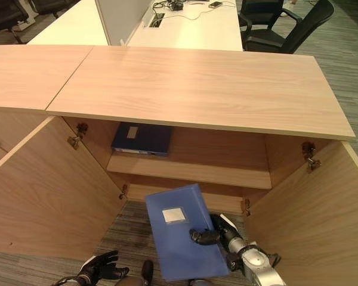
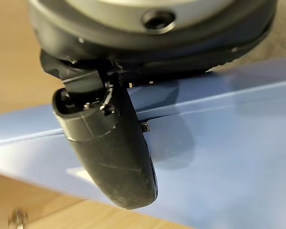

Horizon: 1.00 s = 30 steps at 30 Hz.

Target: Put the empty folder in the office cabinet

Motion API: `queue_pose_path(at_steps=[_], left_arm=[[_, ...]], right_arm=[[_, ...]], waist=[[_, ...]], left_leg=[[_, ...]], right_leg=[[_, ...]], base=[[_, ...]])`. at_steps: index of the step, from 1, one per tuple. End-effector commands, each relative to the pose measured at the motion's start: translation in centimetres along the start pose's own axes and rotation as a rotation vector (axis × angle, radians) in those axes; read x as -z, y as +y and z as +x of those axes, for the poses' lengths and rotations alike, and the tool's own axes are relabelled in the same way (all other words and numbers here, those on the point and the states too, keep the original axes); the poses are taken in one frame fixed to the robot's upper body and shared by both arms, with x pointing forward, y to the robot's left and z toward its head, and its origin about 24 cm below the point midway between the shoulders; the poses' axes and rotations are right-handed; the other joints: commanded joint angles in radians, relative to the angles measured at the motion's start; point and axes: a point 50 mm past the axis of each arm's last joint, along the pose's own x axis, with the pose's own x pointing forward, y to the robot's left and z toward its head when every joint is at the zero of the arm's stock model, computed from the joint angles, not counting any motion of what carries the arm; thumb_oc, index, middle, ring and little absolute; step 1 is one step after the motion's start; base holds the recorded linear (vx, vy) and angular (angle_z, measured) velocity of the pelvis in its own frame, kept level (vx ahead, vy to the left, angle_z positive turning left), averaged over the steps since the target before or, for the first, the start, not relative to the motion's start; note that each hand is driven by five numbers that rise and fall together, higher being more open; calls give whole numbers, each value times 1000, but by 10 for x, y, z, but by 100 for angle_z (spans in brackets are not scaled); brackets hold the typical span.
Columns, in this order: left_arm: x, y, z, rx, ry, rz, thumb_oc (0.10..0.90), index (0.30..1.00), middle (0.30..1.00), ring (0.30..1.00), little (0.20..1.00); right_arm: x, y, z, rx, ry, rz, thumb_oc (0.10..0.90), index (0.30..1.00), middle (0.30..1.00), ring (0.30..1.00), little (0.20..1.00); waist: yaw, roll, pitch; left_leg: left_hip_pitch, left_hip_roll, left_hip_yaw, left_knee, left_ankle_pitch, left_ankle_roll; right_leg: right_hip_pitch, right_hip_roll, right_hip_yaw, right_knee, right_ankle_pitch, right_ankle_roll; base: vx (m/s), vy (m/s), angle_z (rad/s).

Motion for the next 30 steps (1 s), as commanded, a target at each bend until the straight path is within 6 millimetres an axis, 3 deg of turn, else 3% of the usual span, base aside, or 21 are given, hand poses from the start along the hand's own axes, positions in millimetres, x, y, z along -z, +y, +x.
queue_pose_path(at_steps=[1,4,5,6,8,10,11,12,13,14,16,18,19,26,30], left_arm=[[32,12,-11,-25,134,109,800,900,900,900,900],[30,15,-11,-32,126,110,800,900,900,900,900],[27,19,-11,-41,117,117,800,900,900,900,900],[27,19,-11,-41,117,117,800,900,900,900,900],[28,21,-12,-56,117,110,800,900,900,900,900],[28,20,-12,-54,115,115,800,900,900,900,900],[35,18,-15,-53,119,110,800,900,900,900,900],[35,18,-15,-53,120,111,800,900,900,900,900],[45,14,-18,-47,149,105,800,900,900,900,900],[44,14,-18,-45,148,94,800,900,900,900,900],[44,12,-16,-38,150,113,800,900,900,900,900],[46,10,-17,-34,155,115,800,900,900,900,900],[57,8,-21,-24,190,121,800,900,900,900,900],[74,7,-30,27,241,175,800,900,900,900,900],[72,4,-29,59,224,206,800,900,900,900,900]], right_arm=[[-39,6,11,-25,-190,-59,400,300,300,300,300],[-33,13,19,-17,-173,17,400,300,300,300,300],[-32,17,24,-8,-170,82,400,300,300,300,300],[-32,17,24,-8,-170,82,400,300,300,300,300],[-37,22,32,8,-199,206,400,300,300,300,300],[-35,23,33,22,-204,262,400,300,300,300,300],[-36,20,35,72,-233,384,400,300,300,300,300],[-36,20,35,72,-232,386,400,300,300,300,300],[-43,15,38,121,-284,501,400,300,300,300,300],[-46,11,38,145,-312,538,400,300,300,300,300],[-41,3,39,220,-325,659,400,300,300,300,300],[-39,-2,37,253,-340,714,400,300,300,300,300],[-40,-10,33,308,-390,807,400,300,300,300,300],[-46,-43,28,471,-511,1023,400,300,300,300,300],[-54,-58,31,526,-557,1097,400,300,300,300,300]], waist=[[17,-37,-95],[34,-45,-94],[42,-40,-80],[43,-41,-80],[35,-19,-51],[32,-8,-46],[39,-3,-48],[36,-5,-45],[45,-9,-45],[46,-10,-44],[32,-13,-48],[35,-16,-57],[37,-17,-83],[53,11,-123],[71,24,-123]], left_leg=[[-107,-22,-37,-41,29,-12],[-79,-30,-28,-47,17,12],[-48,-31,-31,-47,4,32],[-48,-32,-29,-47,3,32],[-5,-26,-32,-54,-10,57],[7,-21,-38,-57,-17,61],[34,-18,-42,-58,-42,58],[37,-19,-46,-58,-44,58],[52,-12,-43,-58,-68,38],[57,-11,-44,-58,-74,34],[65,-17,-69,-58,-84,27],[73,-20,-68,-58,-93,26],[76,-22,-61,-58,-103,17],[80,13,-70,-58,-113,-25],[78,26,-82,-58,-111,-37]], right_leg=[[183,-41,39,-16,-192,76],[138,-56,47,112,-206,99],[80,-51,42,243,-190,132],[77,-52,44,248,-193,133],[-16,-56,7,443,-77,183],[-45,-57,-11,493,-75,189],[-69,-103,-74,467,-79,180],[-64,-105,-77,469,-84,180],[-41,-154,-156,299,-102,149],[-51,-167,-168,251,-90,143],[-46,-160,-125,145,-75,146],[-32,-160,-121,108,-56,147],[5,-169,-138,50,-33,150],[93,-148,-177,-35,-41,134],[107,-134,-185,-39,-58,127]], base=[[162,202,-1],[92,172,-8],[67,148,-16],[61,134,-18],[56,119,-16],[107,60,-4],[132,2,15],[272,-111,3],[198,-164,-3],[268,-202,-6],[137,-91,2],[130,-82,41],[171,-104,70],[117,-111,18],[51,-86,1]])
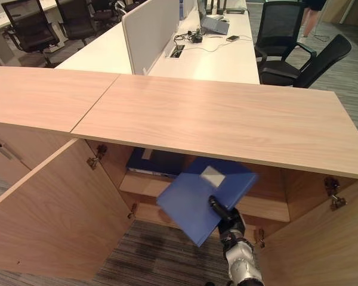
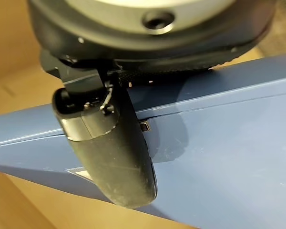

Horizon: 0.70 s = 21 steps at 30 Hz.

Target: Put the empty folder in the office cabinet

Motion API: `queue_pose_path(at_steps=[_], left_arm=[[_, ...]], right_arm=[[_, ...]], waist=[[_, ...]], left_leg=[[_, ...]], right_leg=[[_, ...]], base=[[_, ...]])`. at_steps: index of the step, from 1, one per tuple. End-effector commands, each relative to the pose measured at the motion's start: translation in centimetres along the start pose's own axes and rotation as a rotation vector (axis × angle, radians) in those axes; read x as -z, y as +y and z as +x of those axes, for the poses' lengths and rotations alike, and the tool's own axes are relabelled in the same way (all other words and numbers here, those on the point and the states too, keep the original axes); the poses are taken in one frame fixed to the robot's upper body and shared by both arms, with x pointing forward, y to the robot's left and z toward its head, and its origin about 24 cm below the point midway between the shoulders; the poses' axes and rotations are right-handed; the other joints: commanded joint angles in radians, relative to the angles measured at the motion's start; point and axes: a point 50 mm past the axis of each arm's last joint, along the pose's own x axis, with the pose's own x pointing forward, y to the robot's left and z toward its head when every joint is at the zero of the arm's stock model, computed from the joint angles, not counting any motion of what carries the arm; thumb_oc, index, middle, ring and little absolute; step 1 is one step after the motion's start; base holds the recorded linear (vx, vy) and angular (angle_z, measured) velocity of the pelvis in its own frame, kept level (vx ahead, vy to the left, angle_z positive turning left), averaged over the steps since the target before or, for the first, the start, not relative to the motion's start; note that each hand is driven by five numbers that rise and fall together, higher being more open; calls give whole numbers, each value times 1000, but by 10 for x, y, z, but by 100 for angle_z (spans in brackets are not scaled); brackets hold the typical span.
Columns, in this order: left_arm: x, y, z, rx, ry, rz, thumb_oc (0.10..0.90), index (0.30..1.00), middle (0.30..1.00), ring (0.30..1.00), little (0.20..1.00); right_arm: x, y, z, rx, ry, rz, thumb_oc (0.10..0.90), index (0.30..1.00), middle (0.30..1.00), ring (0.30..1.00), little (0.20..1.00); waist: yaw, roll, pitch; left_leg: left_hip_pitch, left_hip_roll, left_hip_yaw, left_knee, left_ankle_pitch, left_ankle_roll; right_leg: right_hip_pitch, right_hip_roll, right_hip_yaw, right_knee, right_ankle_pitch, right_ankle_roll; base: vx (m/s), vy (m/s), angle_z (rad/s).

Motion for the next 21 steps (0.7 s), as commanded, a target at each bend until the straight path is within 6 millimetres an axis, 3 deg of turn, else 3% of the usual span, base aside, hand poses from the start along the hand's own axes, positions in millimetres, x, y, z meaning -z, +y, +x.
queue_pose_path(at_steps=[1,5,11,12,13,15,16,19,21], left_arm=[[-21,14,3,5,-52,117,800,900,900,900,900],[-23,17,2,18,-58,152,800,900,900,900,900],[-26,24,1,30,-54,215,800,900,900,900,900],[-25,25,0,49,-45,268,800,900,900,900,900],[-28,25,1,51,-52,269,800,900,900,900,900],[-31,26,1,62,-55,289,800,900,900,900,900],[-34,26,1,62,-61,287,800,900,900,900,900],[-39,28,1,51,-85,274,800,900,900,900,900],[-52,35,1,20,-128,249,800,900,900,900,900]], right_arm=[[-57,50,22,-139,-262,157,400,300,300,300,300],[-79,50,32,-77,-323,267,400,300,300,300,300],[-145,50,47,9,-474,468,400,300,300,300,300],[-174,63,51,6,-511,520,400,300,300,300,300],[-178,64,51,2,-517,522,400,300,300,300,300],[-219,99,50,-74,-570,575,400,300,300,300,300],[-222,100,50,-78,-574,576,400,300,300,300,300],[-256,125,42,-136,-628,597,400,300,300,300,300],[-289,144,29,-177,-693,627,400,300,300,300,300]], waist=[[33,4,-6],[54,16,-2],[88,42,8],[105,56,14],[106,59,17],[129,85,42],[130,87,44],[145,110,66],[160,143,116]], left_leg=[[-35,40,-32,-7,-55,-42],[-45,54,-54,-7,-50,-53],[-69,68,-89,-7,-45,-70],[-85,70,-102,-7,-39,-74],[-89,70,-103,-7,-38,-75],[-127,69,-115,-7,-25,-80],[-132,70,-115,-7,-24,-80],[-177,65,-120,-3,-10,-80],[-262,58,-120,25,8,-80]], right_leg=[[73,-40,-25,22,-123,70],[80,-26,-39,21,-141,62],[78,-12,-64,20,-161,55],[69,-9,-76,22,-166,54],[65,-8,-77,24,-167,54],[27,-11,-84,35,-172,55],[21,-11,-84,39,-173,55],[-28,-17,-84,62,-178,52],[-115,-29,-85,123,-195,40]], base=[[42,-82,1],[49,-87,13],[29,-63,20],[12,-59,22],[-10,-60,18],[-69,-39,18],[-63,-14,10],[-46,-6,5],[-119,-5,1]])
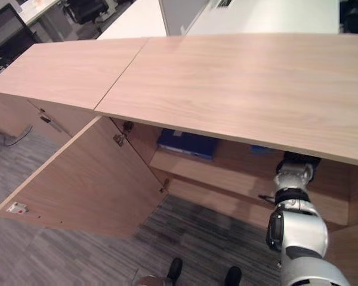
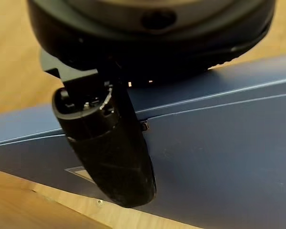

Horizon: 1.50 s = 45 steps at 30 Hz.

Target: Put the empty folder in the office cabinet

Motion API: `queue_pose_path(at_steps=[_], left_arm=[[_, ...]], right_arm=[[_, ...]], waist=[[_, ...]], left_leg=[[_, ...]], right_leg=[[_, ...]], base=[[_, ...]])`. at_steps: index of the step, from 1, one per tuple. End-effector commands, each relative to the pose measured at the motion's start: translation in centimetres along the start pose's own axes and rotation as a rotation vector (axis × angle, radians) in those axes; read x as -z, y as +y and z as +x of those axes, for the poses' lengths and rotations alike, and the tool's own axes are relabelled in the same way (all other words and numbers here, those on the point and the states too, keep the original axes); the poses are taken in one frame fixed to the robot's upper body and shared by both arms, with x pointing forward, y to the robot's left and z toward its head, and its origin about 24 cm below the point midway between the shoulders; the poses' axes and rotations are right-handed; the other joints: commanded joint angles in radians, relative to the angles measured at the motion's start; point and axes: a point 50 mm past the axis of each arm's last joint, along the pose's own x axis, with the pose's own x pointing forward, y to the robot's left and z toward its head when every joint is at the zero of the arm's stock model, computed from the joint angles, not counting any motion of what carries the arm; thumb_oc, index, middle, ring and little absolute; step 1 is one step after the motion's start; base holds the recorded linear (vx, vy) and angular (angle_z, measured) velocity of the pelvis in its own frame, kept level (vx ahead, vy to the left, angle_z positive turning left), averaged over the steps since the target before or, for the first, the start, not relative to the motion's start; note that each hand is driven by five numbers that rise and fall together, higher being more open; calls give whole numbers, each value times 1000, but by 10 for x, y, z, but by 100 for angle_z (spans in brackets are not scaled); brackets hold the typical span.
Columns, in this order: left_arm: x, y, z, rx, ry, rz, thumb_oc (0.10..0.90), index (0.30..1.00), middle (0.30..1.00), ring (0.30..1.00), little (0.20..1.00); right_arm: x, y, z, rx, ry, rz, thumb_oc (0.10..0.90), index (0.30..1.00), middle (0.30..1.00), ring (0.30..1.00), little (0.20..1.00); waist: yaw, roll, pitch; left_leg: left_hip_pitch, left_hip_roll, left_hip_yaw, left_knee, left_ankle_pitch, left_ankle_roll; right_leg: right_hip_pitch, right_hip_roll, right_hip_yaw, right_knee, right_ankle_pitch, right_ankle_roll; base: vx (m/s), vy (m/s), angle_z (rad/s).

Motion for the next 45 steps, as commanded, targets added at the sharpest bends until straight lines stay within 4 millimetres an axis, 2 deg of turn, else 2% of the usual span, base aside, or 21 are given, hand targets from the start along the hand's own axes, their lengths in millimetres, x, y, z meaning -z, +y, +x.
queue_pose_path(at_steps=[1,6,7,8,13,17,19,20,21,22,23,24,25,26,30,32,33,34,36,38,45], left_arm=[[-19,52,-8,-126,-31,80,800,900,900,900,900],[-53,62,-5,-182,-147,100,800,900,900,900,900],[-83,56,1,-199,-238,101,800,900,900,900,900],[-89,56,2,-201,-255,103,800,900,900,900,900],[-118,70,-3,-258,-345,81,800,900,900,900,900],[-135,69,-8,-248,-432,59,800,900,900,900,900],[-134,70,-9,-250,-436,47,800,900,900,900,900],[-132,70,-9,-247,-435,36,800,900,900,900,900],[-131,73,-10,-258,-436,24,800,900,900,900,900],[-132,73,-11,-257,-440,23,800,900,900,900,900],[-130,72,-10,-250,-432,46,800,900,900,900,900],[-129,73,-11,-252,-427,62,800,900,900,900,900],[-131,73,-11,-252,-430,64,800,900,900,900,900],[-135,77,-12,-265,-440,48,800,900,900,900,900],[-138,82,-14,-280,-438,87,800,900,900,900,900],[-135,84,-13,-306,-405,121,800,900,900,900,900],[-133,85,-11,-325,-386,133,800,900,900,900,900],[-121,84,-7,-348,-315,161,800,900,900,900,900],[-118,82,-6,-349,-300,167,800,900,900,900,900],[-103,78,-3,-354,-245,154,800,900,900,900,900],[-89,57,5,-324,-213,110,800,900,900,900,900]], right_arm=[[-32,69,2,-187,-120,66,400,300,300,300,300],[-68,111,-1,-198,-233,108,400,300,300,300,300],[-70,127,-5,-214,-245,132,400,300,300,300,300],[-72,131,-6,-217,-256,149,400,300,300,300,300],[-66,142,-8,-202,-226,150,400,300,300,300,300],[-60,154,-12,-237,-211,111,400,300,300,300,300],[-60,157,-13,-246,-212,108,400,300,300,300,300],[-60,158,-14,-251,-213,110,400,300,300,300,300],[-60,165,-16,-270,-211,115,400,300,300,300,300],[-59,167,-17,-274,-209,113,400,300,300,300,300],[-62,167,-17,-276,-212,120,400,300,300,300,300],[-62,166,-16,-273,-207,129,403,305,305,305,305],[-66,164,-15,-263,-216,131,706,759,759,759,759],[-71,154,-10,-219,-224,122,800,900,900,900,900],[-76,151,-9,-148,-232,82,800,900,900,900,900],[-76,147,-7,-49,-218,42,800,900,900,900,900],[-73,147,-7,6,-205,29,800,900,900,900,900],[-75,134,-4,141,-168,-17,800,900,900,900,900],[-74,130,-3,166,-151,-27,800,900,900,900,900],[-84,112,0,277,-157,-76,800,900,900,900,900],[-83,84,3,425,-169,-129,800,900,900,900,900]], waist=[[27,-49,44],[30,13,97],[28,22,116],[25,20,111],[20,17,129],[21,18,133],[25,16,130],[31,17,136],[32,16,130],[36,16,135],[30,9,125],[30,13,135],[21,12,129],[10,10,145],[-11,-5,142],[-18,-18,142],[-23,-28,137],[-31,-56,117],[-34,-58,118],[-32,-81,101],[-31,-96,83]], left_leg=[[-68,16,-21,30,-58,-27],[-266,-10,6,115,-64,-25],[-319,-19,10,156,-76,-25],[-329,-23,6,166,-101,-26],[-424,-45,17,251,-149,-27],[-441,-46,-3,196,-125,-15],[-437,-43,-8,163,-115,-12],[-440,-37,-10,133,-82,-7],[-413,-28,-22,84,-83,-4],[-411,-24,-14,61,-59,-5],[-380,-19,-9,33,-72,-8],[-377,-18,3,35,-55,-10],[-363,-21,12,47,-78,-16],[-382,-30,28,96,-77,-20],[-418,-43,36,187,-127,-29],[-433,-42,43,202,-113,-33],[-423,-37,42,193,-112,-35],[-369,-25,35,158,-103,-40],[-348,-20,30,146,-102,-40],[-290,-7,19,115,-100,-46],[-193,4,5,13,-60,-55]], right_leg=[[15,-65,9,147,-218,79],[-254,-110,44,372,-300,62],[-333,-119,54,449,-324,59],[-348,-118,72,472,-356,61],[-467,-133,104,583,-405,57],[-541,-131,122,592,-393,70],[-549,-127,124,584,-391,73],[-564,-124,113,575,-356,70],[-583,-109,126,580,-370,78],[-602,-105,122,585,-347,76],[-591,-98,128,580,-376,81],[-593,-103,110,581,-350,79],[-575,-107,116,579,-376,84],[-564,-124,93,580,-348,79],[-517,-139,91,560,-358,88],[-499,-143,75,540,-320,87],[-475,-140,70,517,-311,88],[-394,-134,48,447,-284,89],[-369,-130,42,429,-278,88],[-280,-128,24,368,-263,88],[-159,-112,-17,255,-226,95]], base=[[-79,-19,2],[-37,9,18],[90,-29,43],[64,-43,40],[49,-34,14],[9,57,-11],[-52,30,-12],[-19,56,-11],[-102,65,-15],[99,28,-14],[-93,30,-19],[60,10,-11],[-152,17,-18],[-63,-18,1],[-16,-51,23],[-105,-26,9],[45,-98,-1],[59,-105,-3],[57,-70,-7],[77,-61,-1],[34,-11,10]])
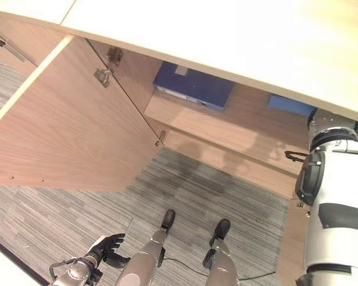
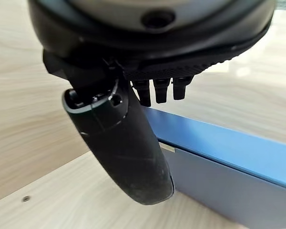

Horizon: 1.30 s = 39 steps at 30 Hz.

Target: Put the empty folder in the office cabinet

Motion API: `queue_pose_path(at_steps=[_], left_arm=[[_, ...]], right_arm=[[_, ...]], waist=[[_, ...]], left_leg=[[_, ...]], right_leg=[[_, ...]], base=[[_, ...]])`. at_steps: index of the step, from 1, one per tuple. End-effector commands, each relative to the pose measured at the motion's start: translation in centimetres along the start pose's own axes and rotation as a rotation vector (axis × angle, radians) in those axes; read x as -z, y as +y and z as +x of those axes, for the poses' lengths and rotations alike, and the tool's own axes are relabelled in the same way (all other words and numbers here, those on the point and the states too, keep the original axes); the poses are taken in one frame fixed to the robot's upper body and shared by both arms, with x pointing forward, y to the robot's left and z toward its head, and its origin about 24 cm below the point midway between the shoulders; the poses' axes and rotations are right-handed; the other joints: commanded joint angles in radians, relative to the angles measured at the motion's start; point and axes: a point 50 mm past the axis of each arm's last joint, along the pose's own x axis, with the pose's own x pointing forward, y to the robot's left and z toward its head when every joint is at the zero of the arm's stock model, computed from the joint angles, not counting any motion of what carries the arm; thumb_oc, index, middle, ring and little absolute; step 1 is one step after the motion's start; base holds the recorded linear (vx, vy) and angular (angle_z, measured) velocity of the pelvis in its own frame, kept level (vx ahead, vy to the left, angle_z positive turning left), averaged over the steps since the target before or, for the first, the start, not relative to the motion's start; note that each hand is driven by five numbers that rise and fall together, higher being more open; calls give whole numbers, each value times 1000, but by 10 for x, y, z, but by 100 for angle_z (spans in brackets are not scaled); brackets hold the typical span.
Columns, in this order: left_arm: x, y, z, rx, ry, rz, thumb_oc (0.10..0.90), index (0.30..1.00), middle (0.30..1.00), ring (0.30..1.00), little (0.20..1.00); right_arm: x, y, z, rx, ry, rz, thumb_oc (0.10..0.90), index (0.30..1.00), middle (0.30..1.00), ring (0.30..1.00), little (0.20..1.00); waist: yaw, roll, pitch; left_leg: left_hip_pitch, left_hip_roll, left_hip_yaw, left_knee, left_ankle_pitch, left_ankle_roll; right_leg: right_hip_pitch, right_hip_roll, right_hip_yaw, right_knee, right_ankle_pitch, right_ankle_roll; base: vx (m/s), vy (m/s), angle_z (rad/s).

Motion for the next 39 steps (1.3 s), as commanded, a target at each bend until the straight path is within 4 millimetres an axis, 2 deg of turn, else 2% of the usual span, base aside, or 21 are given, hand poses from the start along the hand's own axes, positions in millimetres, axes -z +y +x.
queue_pose_path(at_steps=[1,4,6,8,17,21,27,32,33,36,39], left_arm=[[21,0,-6,-16,71,34,800,900,900,900,900],[20,-2,-5,-18,70,7,800,900,900,900,900],[19,-6,-5,-6,65,2,800,900,900,900,900],[14,-7,-3,0,52,-5,800,900,900,900,900],[7,-7,0,-16,36,-39,800,900,900,900,900],[5,-5,0,-23,30,-58,800,900,900,900,900],[5,-4,1,-37,29,-102,800,900,900,900,900],[4,1,0,-53,19,-127,800,900,900,900,900],[6,3,-1,-60,24,-136,800,900,900,900,900],[7,3,-1,-64,28,-145,800,900,900,900,900],[11,4,-3,-63,37,-152,800,900,900,900,900]], right_arm=[[-26,12,-6,-50,-138,-26,800,900,900,900,900],[-20,8,-3,-36,-131,-42,800,900,900,900,900],[-6,3,0,-29,-117,-78,800,900,900,900,900],[19,-15,8,-12,-80,-164,800,900,900,900,900],[57,-46,19,32,-3,-227,800,900,900,900,900],[65,-46,18,-10,3,-234,800,900,900,900,900],[96,-46,7,-134,2,-307,800,900,900,900,900],[89,-26,-2,-255,-82,-373,800,900,900,900,900],[84,-12,-10,-334,-135,-414,800,900,900,900,900],[81,2,-20,-407,-183,-449,800,900,900,900,900],[69,30,-41,-539,-289,-503,800,900,900,900,900]], waist=[[13,-2,-12],[14,-6,-13],[15,-10,-11],[16,-12,-5],[10,-3,16],[8,5,29],[-2,4,37],[-9,0,47],[-13,-2,53],[-18,-4,57],[-27,-10,61]], left_leg=[[79,47,63,-45,-134,-55],[88,50,63,-47,-134,-53],[98,53,63,-48,-136,-51],[108,56,60,-49,-138,-48],[109,54,62,-54,-135,-44],[104,51,67,-55,-130,-44],[109,53,74,-56,-128,-41],[108,53,77,-57,-126,-42],[106,54,82,-58,-123,-43],[104,55,86,-59,-121,-44],[99,57,93,-60,-115,-44]], right_leg=[[113,-45,17,75,-208,101],[123,-43,15,63,-201,101],[132,-41,14,61,-201,102],[139,-40,13,67,-204,100],[128,-42,13,69,-198,101],[120,-43,17,69,-194,100],[115,-43,24,69,-184,101],[106,-47,26,70,-174,104],[102,-48,30,69,-168,105],[95,-47,34,69,-163,105],[84,-47,39,65,-153,106]], base=[[0,0,0],[0,0,0],[0,0,0],[0,0,0],[-11,4,0],[-40,17,-1],[-34,17,-2],[-42,9,-4],[-61,28,-3],[-33,13,-5],[-31,4,-7]])
